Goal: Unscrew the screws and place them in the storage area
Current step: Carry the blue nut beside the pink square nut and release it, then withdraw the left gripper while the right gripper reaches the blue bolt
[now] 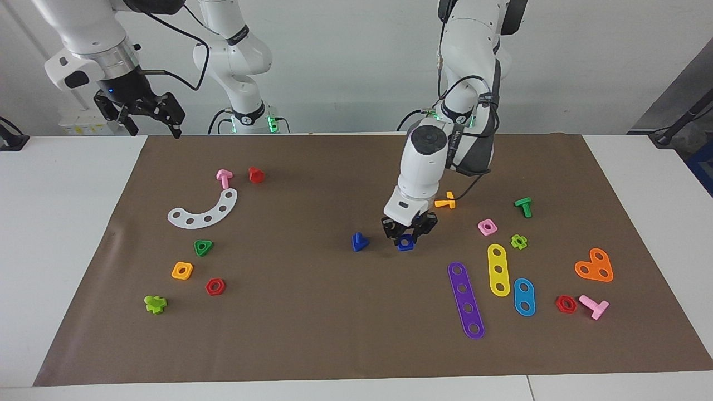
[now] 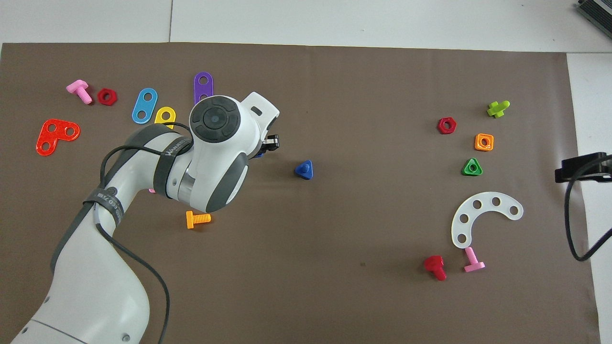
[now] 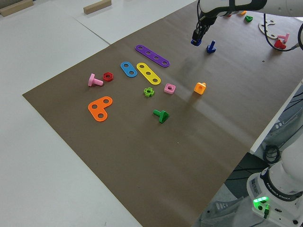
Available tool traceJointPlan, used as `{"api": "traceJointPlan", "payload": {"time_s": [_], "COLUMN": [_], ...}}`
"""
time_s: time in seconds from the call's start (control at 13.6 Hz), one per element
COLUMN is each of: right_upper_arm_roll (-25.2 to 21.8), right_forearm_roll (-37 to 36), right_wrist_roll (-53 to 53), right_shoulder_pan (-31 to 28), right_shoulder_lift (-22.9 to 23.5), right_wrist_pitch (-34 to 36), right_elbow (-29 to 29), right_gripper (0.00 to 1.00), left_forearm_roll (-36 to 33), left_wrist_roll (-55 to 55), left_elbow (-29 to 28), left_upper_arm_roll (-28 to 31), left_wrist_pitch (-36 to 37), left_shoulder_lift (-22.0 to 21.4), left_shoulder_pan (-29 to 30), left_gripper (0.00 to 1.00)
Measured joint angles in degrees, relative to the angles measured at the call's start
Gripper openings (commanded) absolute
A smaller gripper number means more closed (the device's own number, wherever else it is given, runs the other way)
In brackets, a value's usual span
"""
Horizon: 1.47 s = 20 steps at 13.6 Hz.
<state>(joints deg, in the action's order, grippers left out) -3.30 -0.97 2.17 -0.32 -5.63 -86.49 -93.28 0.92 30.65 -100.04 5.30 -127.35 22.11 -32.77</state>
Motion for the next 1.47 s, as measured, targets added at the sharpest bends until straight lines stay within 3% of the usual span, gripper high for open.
{"api": "traceJointPlan", "payload": {"time_s": [0.37, 0.59, 0.73, 1.1, 1.47], "right_upper_arm_roll": [0.0, 0.0, 0.0, 0.5, 1.3], "right_forearm_roll": [0.0, 0.0, 0.0, 0.1, 0.3], "right_wrist_roll": [0.0, 0.0, 0.0, 0.0, 7.1], "right_shoulder_pan": [0.0, 0.0, 0.0, 0.9, 11.4], "right_shoulder_lift": [0.0, 0.0, 0.0, 0.0, 3.4], "right_wrist_pitch": [0.0, 0.0, 0.0, -3.0, -9.8], "right_elbow": [0.0, 0.0, 0.0, 0.0, -1.3], "right_gripper": [1.0, 1.0, 1.0, 1.0, 1.0], "left_forearm_roll": [-0.1, -0.1, -0.1, -0.1, -0.1], "left_wrist_roll": [-6.3, -10.5, -12.9, -18.4, -25.5], "left_elbow": [-11.3, -15.2, -16.5, -17.7, -14.6], "left_upper_arm_roll": [0.0, 0.0, 0.0, 0.0, 0.0], "left_wrist_pitch": [-8.8, -11.6, -12.4, -13.5, -5.8], "left_shoulder_lift": [-3.4, -4.3, -4.9, -6.4, -12.7], "left_shoulder_pan": [6.3, 10.0, 11.8, 13.4, 17.5], "left_gripper": [0.49, 0.51, 0.98, 1.0, 1.0]}}
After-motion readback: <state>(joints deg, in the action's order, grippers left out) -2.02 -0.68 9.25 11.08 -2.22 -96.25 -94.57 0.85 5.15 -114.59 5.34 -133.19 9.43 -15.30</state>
